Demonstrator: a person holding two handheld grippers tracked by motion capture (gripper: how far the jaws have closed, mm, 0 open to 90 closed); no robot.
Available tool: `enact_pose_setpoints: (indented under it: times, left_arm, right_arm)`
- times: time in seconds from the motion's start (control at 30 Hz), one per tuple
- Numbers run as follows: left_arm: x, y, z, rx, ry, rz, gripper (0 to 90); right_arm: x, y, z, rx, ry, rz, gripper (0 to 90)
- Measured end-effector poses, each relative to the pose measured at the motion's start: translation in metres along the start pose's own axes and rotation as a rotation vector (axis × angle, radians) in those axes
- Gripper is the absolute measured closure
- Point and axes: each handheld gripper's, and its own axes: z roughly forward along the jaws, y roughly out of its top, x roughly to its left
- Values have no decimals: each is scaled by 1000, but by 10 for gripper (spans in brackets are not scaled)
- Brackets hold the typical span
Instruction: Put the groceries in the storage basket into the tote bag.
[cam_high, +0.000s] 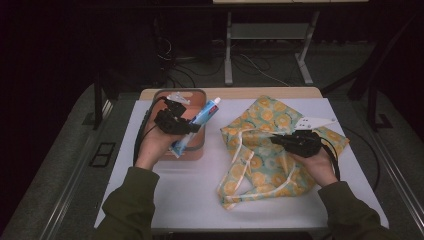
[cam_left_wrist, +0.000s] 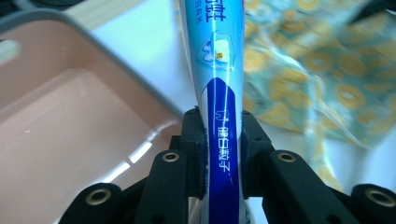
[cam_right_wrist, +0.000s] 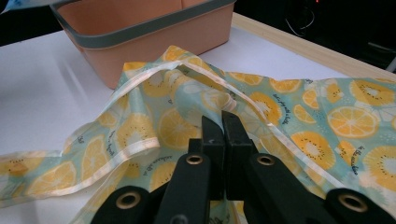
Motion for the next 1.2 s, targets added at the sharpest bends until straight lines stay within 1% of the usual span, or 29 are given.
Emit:
enact_pose_setpoints:
  times: [0.17, 0.27, 0.33, 0.47, 0.53, 0.63, 0.7, 0.73, 0.9, 0.97, 1.1, 1.2]
  left_arm:
    - [-29, -7, 12, -1, -57, 50, 750]
    - [-46, -11, 22, 3, -92, 78, 750]
    - [-56, -12, 29, 14, -111, 99, 750]
    - [-76, -15, 45, 27, -151, 129, 750]
    - [-85, -16, 55, 41, -171, 143, 750]
    - [-96, -16, 68, 67, -187, 171, 750]
    - [-103, -15, 77, 82, -202, 178, 750]
    - [-105, -15, 81, 92, -202, 190, 750]
    - [-113, -14, 103, 148, -209, 204, 750]
    - [-116, -15, 111, 165, -203, 213, 750]
    - [-118, -17, 127, 190, -198, 207, 749]
    - [-119, -19, 134, 204, -202, 207, 748]
  right_arm:
    - [0, 0, 0, 0, 1, -1, 891]
    - [0, 0, 0, 0, 1, -2, 891]
    - [0, 0, 1, 0, 0, -4, 891]
    - [0, 0, 1, 0, 1, -2, 891]
    - [1, 0, 1, -1, 0, -3, 891]
    - [0, 0, 1, -2, 0, -3, 891]
    - [1, 0, 1, -2, 0, -2, 891]
    - [1, 0, 1, -2, 0, -2, 891]
    - [2, -1, 1, 0, 3, -6, 891]
    - [3, -1, 2, 0, 4, -6, 891]
    - [3, -1, 3, 2, 5, -7, 891]
    - [3, -1, 3, 3, 5, -8, 891]
